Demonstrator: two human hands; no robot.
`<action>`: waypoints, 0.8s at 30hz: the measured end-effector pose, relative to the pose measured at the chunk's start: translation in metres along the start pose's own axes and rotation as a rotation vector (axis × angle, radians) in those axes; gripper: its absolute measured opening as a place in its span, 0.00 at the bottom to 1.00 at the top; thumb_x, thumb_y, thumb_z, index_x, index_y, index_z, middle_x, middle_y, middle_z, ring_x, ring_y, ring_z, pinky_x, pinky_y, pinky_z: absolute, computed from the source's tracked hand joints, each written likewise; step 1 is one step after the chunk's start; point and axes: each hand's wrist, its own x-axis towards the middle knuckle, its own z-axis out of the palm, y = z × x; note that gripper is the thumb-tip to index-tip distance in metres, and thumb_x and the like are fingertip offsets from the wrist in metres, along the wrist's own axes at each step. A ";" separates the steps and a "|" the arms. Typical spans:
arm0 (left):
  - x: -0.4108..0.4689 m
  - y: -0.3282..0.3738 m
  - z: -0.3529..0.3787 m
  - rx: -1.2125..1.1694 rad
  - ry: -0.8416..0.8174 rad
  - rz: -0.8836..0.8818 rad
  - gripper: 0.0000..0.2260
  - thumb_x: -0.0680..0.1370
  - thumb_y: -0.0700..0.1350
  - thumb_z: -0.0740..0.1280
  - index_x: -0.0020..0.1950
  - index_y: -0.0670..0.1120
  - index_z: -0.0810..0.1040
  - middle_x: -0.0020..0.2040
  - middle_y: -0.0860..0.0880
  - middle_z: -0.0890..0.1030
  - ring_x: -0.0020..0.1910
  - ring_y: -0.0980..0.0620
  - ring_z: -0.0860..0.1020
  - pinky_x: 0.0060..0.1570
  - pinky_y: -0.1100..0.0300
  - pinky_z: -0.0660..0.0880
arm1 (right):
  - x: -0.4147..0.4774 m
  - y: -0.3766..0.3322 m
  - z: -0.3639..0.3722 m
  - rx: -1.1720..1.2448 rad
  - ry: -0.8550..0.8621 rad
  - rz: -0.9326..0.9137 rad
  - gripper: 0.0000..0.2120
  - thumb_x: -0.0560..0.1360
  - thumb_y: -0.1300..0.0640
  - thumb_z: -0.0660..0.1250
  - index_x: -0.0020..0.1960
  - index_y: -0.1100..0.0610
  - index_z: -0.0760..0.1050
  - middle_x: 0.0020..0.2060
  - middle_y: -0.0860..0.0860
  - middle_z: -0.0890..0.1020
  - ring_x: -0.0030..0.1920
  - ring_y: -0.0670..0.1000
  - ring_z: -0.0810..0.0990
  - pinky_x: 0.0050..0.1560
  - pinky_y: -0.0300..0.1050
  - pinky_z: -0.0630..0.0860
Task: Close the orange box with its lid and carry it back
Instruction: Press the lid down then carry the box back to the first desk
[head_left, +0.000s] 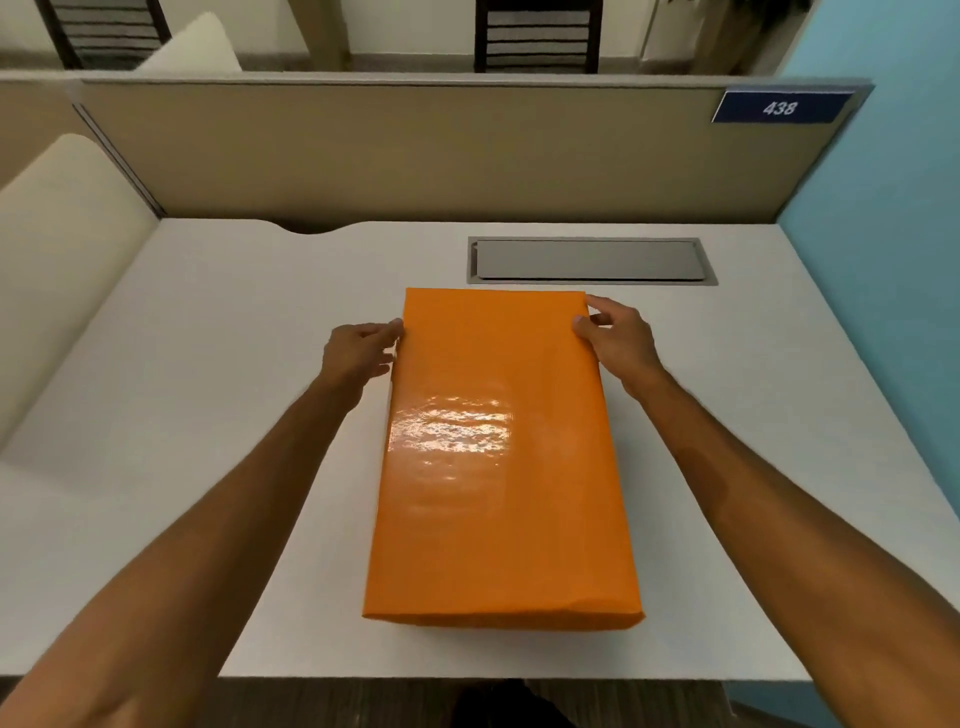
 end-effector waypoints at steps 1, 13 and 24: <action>0.006 0.002 0.001 0.005 -0.006 -0.007 0.24 0.78 0.53 0.69 0.67 0.38 0.78 0.64 0.41 0.81 0.60 0.40 0.81 0.60 0.44 0.78 | 0.006 -0.002 0.001 -0.014 0.015 -0.003 0.25 0.80 0.51 0.66 0.75 0.56 0.68 0.68 0.57 0.77 0.65 0.59 0.77 0.63 0.57 0.75; 0.029 -0.003 0.015 0.047 0.061 -0.025 0.20 0.78 0.49 0.71 0.63 0.35 0.80 0.61 0.37 0.82 0.57 0.38 0.82 0.51 0.45 0.81 | 0.022 0.000 0.007 -0.083 0.055 -0.008 0.25 0.76 0.54 0.71 0.71 0.60 0.73 0.67 0.58 0.78 0.65 0.60 0.78 0.66 0.58 0.73; 0.005 0.000 0.008 0.150 0.022 0.051 0.22 0.79 0.48 0.69 0.69 0.36 0.76 0.65 0.38 0.80 0.61 0.38 0.80 0.58 0.43 0.79 | -0.002 -0.004 0.001 -0.115 0.009 0.027 0.30 0.79 0.51 0.67 0.77 0.53 0.63 0.69 0.58 0.76 0.66 0.61 0.76 0.64 0.59 0.74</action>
